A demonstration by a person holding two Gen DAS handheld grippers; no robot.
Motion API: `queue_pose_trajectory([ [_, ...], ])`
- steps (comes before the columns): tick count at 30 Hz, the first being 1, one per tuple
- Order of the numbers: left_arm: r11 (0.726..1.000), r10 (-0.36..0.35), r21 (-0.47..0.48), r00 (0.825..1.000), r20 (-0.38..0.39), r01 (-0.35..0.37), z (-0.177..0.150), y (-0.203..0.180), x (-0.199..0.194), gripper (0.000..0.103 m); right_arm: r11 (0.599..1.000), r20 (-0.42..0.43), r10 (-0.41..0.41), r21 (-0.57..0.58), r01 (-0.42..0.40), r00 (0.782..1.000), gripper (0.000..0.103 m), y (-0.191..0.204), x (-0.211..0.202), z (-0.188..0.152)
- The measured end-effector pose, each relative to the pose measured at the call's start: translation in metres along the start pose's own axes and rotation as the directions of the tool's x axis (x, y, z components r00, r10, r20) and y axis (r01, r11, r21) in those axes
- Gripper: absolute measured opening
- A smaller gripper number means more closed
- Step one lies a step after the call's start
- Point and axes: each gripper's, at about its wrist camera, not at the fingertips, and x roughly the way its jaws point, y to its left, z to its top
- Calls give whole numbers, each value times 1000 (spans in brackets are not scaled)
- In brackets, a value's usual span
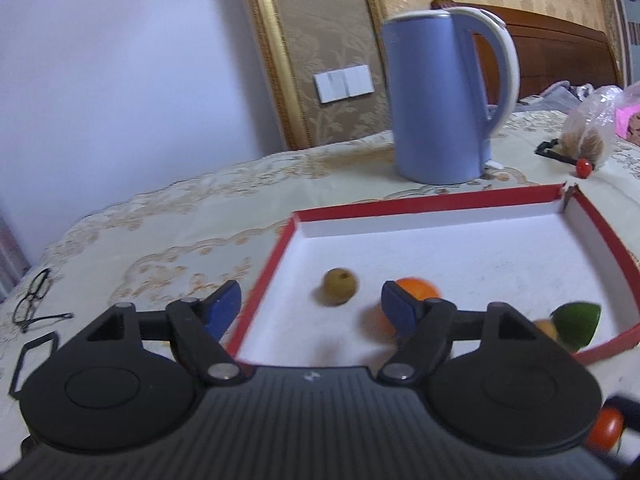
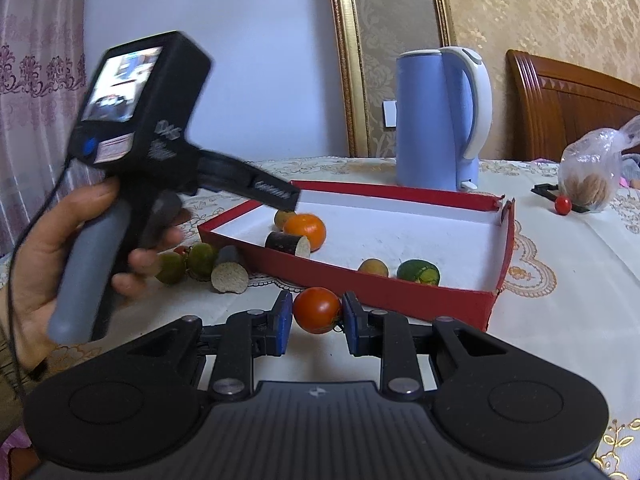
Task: Organize fruits
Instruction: 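Place the orange in the red tray with the left gripper while the right gripper holds the tomato, then lower the red cherry tomato into the tray and open the right gripper, then reach the right gripper to the dark wooden piece and grasp it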
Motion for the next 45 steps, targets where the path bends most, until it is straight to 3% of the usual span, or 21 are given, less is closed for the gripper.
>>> queue_pose_trajectory([
  [11,992,64,-108,998,6,-63,-39,49,-30,87,995,12,-98,-36,98,995,26,-17,20,33],
  [18,978,39,-206,999,-32,-45,-77,85,-44,89,982,-13,-186,19,186,983,26,-51,59,65],
  [25,961,-14,-276,1000,-15,9,-97,118,-60,90,932,-117,-314,148,329,942,27,-86,99,75],
  [26,959,-8,-284,1000,-4,7,-97,120,-61,92,934,-120,-305,154,322,945,34,-83,96,73],
  [27,956,4,-292,1000,9,-1,-96,122,-62,94,938,-125,-293,156,310,948,56,-77,91,70],
  [28,954,22,-299,1000,22,-15,-96,122,-63,97,941,-120,-285,156,301,951,71,-67,84,68],
  [29,953,50,-302,998,33,-38,-96,120,-63,98,945,-89,-278,152,289,956,94,-55,75,65],
  [30,952,72,-301,997,37,-58,-96,118,-61,99,957,-15,-260,133,259,966,103,-39,60,60],
  [32,952,108,-290,994,28,-95,-96,113,-58,103,980,100,-198,50,194,975,103,-10,37,50],
  [35,951,130,-286,991,38,-114,-95,113,-60,103,993,184,-71,-81,88,980,103,31,13,30],
  [38,948,136,-295,990,25,-123,-98,116,-58,103,989,94,29,-150,-15,995,103,55,21,23],
  [40,940,133,-320,991,18,-120,-100,120,-58,103,979,52,32,-204,-21,998,102,66,33,20],
  [42,929,130,-352,991,19,-115,-102,126,-59,103,971,6,33,-239,-31,999,94,74,44,19],
  [45,914,117,-392,993,9,-104,-104,134,-58,103,975,-46,55,-214,-63,997,88,76,56,20],
])
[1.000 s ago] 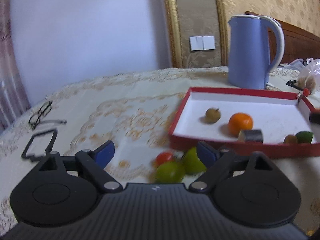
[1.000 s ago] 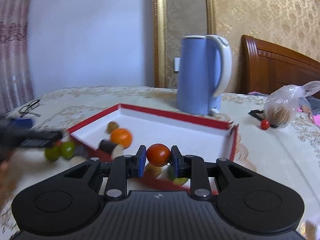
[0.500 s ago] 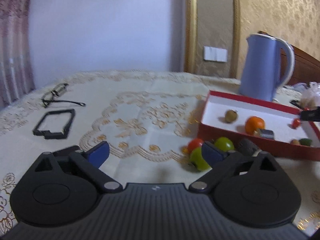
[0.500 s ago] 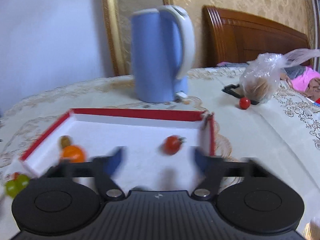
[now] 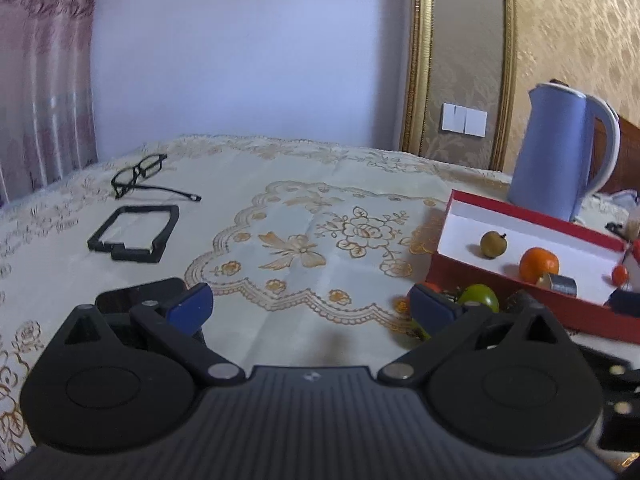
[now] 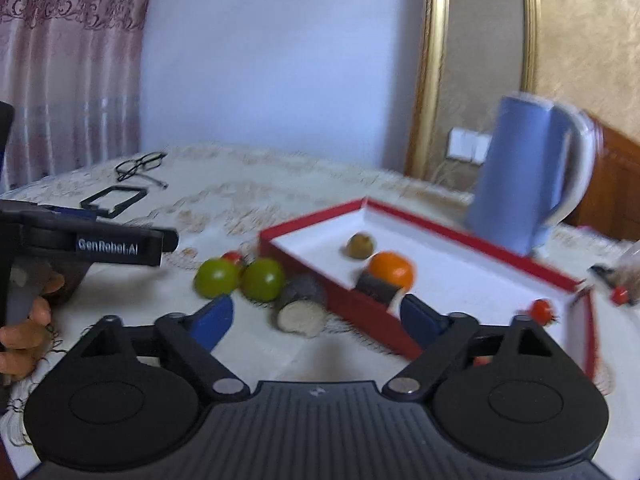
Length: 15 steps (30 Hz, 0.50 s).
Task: Organize fruits
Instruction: 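Reach the right gripper to the dark wooden piece and grasp it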
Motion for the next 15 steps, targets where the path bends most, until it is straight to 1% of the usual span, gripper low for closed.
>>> queue_pose_trajectory([
  [1,1000,0,-10,1000,-6,0,0,1,1,103,1000,-12,-4,-2,4,1000,87,0,3,1],
  [3,1000,-3,-21,1000,-11,3,1,4,1,103,1000,-33,-9,-11,9,999,78,-2,13,3],
  [4,1000,-1,-25,1000,-12,1,0,4,2,103,1000,-46,3,-8,-3,999,75,-4,18,4],
  [5,1000,3,-27,1000,-12,-3,0,5,2,103,1000,-61,18,4,-18,998,68,-7,24,5],
  [6,1000,4,-27,1000,-14,-4,0,5,2,103,999,-75,31,15,-30,997,64,-7,28,5],
  [9,1000,2,-26,1000,-17,-3,0,4,2,103,999,-94,33,23,-31,995,63,-9,37,4],
  [11,1000,0,-24,1000,-19,-1,0,4,2,103,999,-107,42,22,-40,993,59,-8,43,5],
  [14,1000,2,-22,1000,-21,-3,0,4,3,103,999,-123,45,2,-45,991,57,-4,49,5],
  [15,1000,2,-22,1000,-21,-2,0,4,3,103,999,-125,42,-7,-43,991,55,-3,50,5],
])
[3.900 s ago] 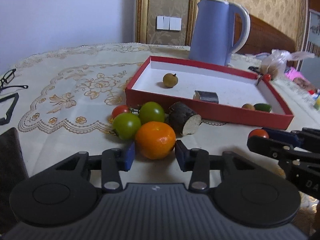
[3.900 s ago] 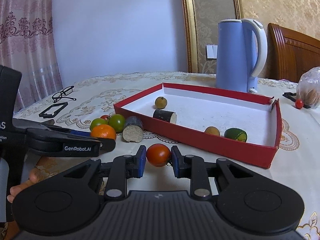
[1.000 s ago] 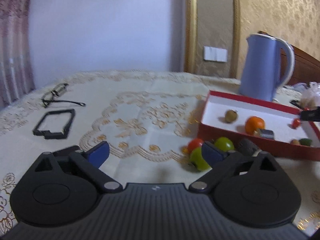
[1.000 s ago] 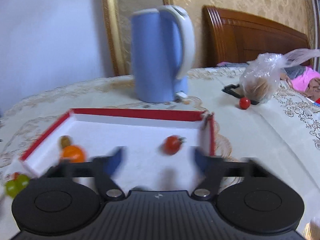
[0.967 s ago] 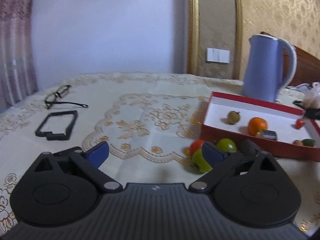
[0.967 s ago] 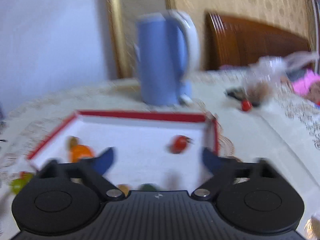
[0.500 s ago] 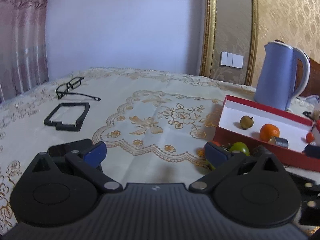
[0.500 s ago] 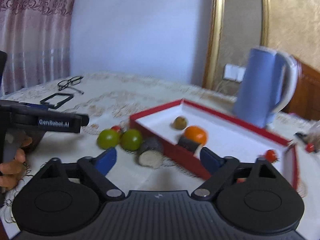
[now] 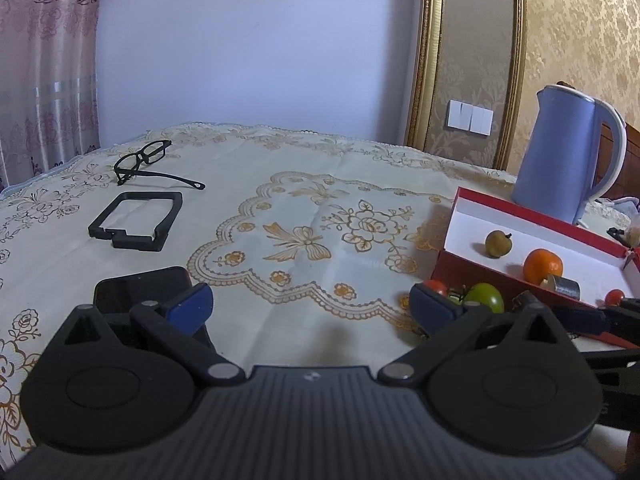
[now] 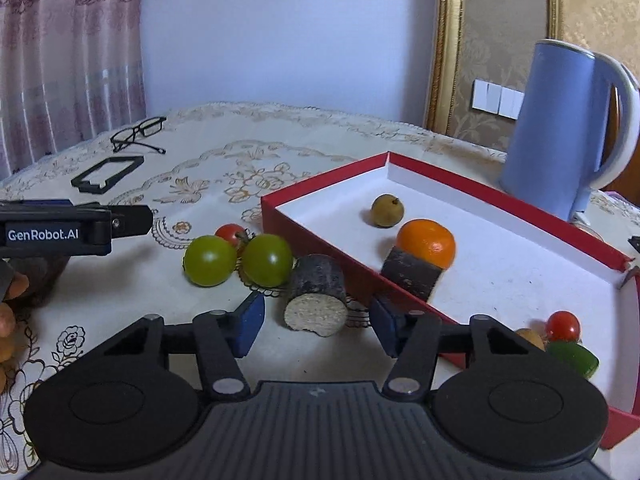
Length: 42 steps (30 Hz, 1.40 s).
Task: Organize fruits
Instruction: 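Reach the right gripper to the dark wooden piece and grasp it, then grasp a green tomato with the left gripper while the right gripper holds the wooden piece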
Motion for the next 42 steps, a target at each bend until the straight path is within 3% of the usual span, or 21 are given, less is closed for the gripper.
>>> queue_pose_trajectory([
  [11,1000,-3,-4,1000,-10,3,0,1,1,103,1000,-11,-8,-19,7,1000,34,1,4,3],
  [34,999,-45,-13,998,-36,44,0,3,4,103,1000,24,10,9,-11,1000,33,-5,-12,-1],
  [42,997,-67,47,998,-22,68,-2,-8,0,103,1000,18,13,7,-13,1000,33,-8,-18,-8],
])
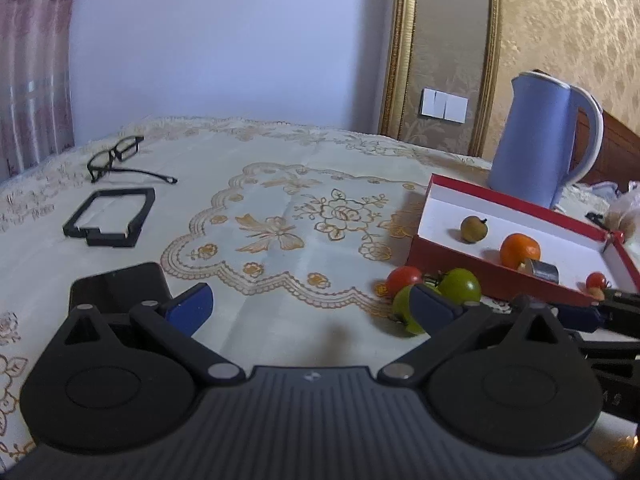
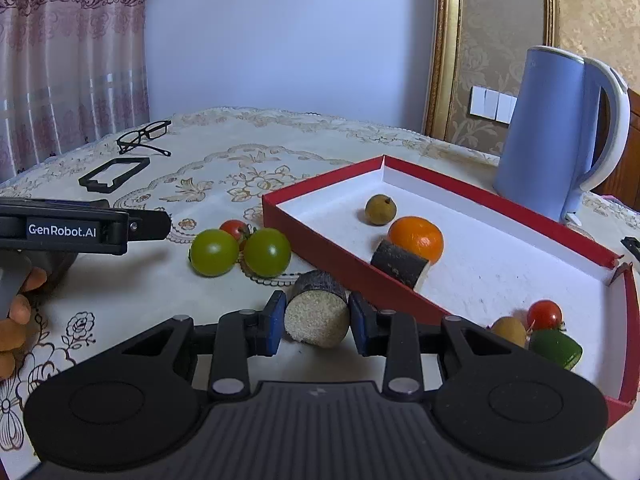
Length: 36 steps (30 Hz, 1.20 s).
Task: Organize fruits
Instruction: 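Grasp a green tomato with the left gripper while the right gripper holds the wooden piece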
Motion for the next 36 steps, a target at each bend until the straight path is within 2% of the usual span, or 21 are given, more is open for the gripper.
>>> queue_pose_trajectory([
  [6,998,28,63,999,28,-30,-3,-10,-4,103,1000,-28,-6,-10,6,1000,33,1,5,-1],
  [16,998,18,57,1000,21,-19,-2,-8,-2,103,999,-38,-23,-38,21,999,34,5,9,0],
  [22,995,16,101,999,35,-20,-4,-15,-5,103,999,-32,-24,-35,23,999,33,5,8,0],
  [27,985,-18,171,999,34,12,-6,-24,-6,103,999,3,-29,-15,29,1000,33,1,-6,-2],
  [36,962,-97,255,995,-28,101,-7,-38,5,103,999,37,-34,38,33,999,33,-14,-26,-14],
])
